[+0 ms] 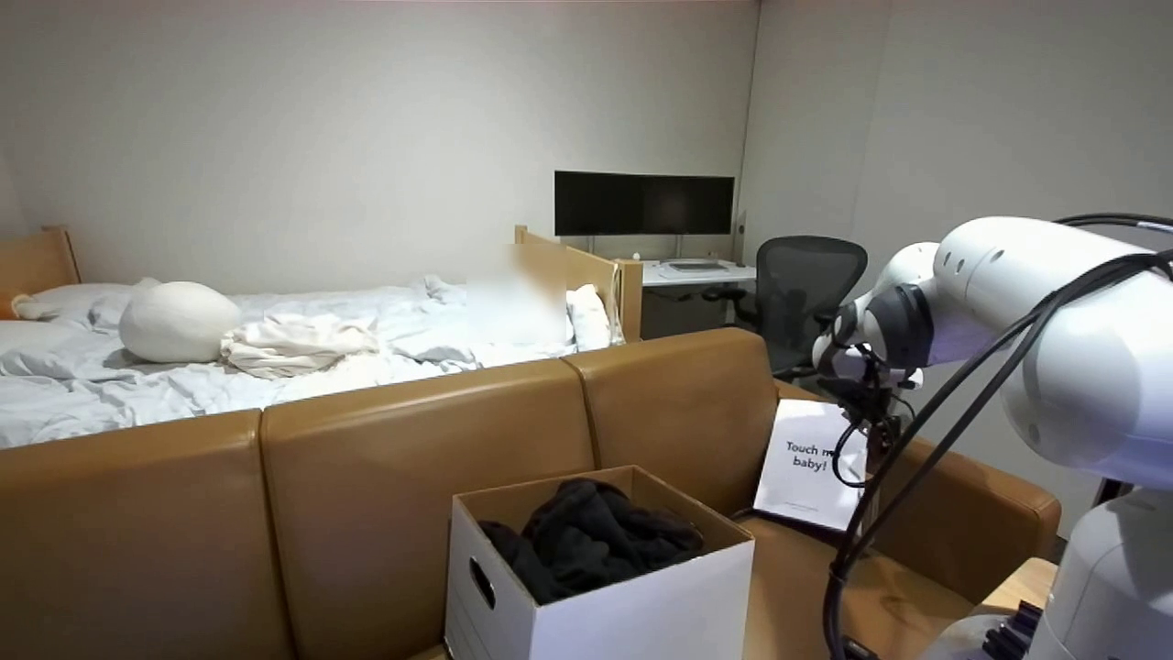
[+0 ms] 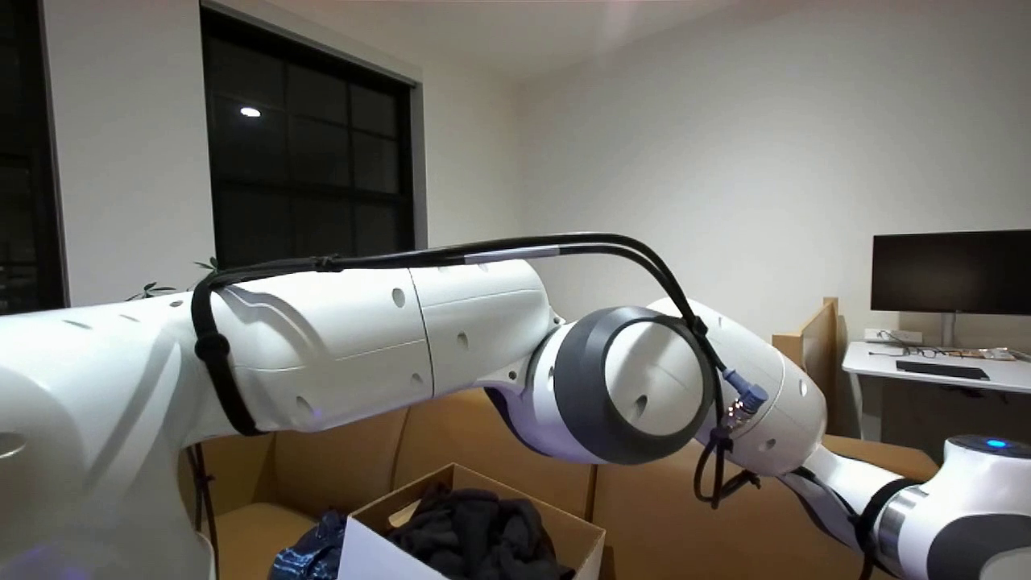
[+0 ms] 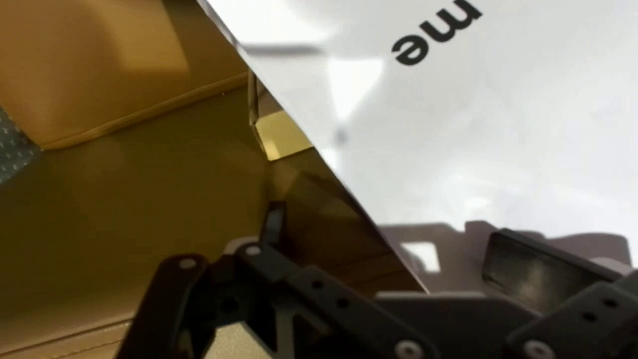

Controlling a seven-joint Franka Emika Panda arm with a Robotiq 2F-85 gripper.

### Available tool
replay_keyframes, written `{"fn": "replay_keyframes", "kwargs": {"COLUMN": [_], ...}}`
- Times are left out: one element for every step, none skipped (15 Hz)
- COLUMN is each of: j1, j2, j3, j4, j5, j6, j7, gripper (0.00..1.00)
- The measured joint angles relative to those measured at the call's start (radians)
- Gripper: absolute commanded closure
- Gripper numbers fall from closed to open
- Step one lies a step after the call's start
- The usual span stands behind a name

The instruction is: Put the white paper bag in the box

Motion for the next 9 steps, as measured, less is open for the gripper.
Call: {"fn": "replay_keyframes", "kwargs": {"j1": [-0.018, -0.035, -0.052, -0.064, -0.072, -0.078, -0.080, -0.080, -0.080], "j2": [0.003, 0.005, 0.007, 0.008, 0.008, 0.008, 0.008, 0.008, 0.008], "j3": [0.024, 0.047, 0.071, 0.090, 0.104, 0.118, 0.129, 0.135, 0.135], "j4": [0.013, 0.025, 0.037, 0.045, 0.048, 0.051, 0.052, 0.052, 0.052], "j5": [0.000, 0.000, 0.000, 0.007, 0.016, 0.020, 0.020, 0.020, 0.020], "j6": [0.003, 0.003, 0.003, 0.006, 0.015, 0.029, 0.046, 0.059, 0.063], "j7": [0.000, 0.000, 0.000, 0.000, -0.002, -0.004, -0.007, -0.011, -0.015], "gripper": [0.00, 0.00, 0.00, 0.00, 0.00, 0.00, 0.00, 0.00, 0.00]}}
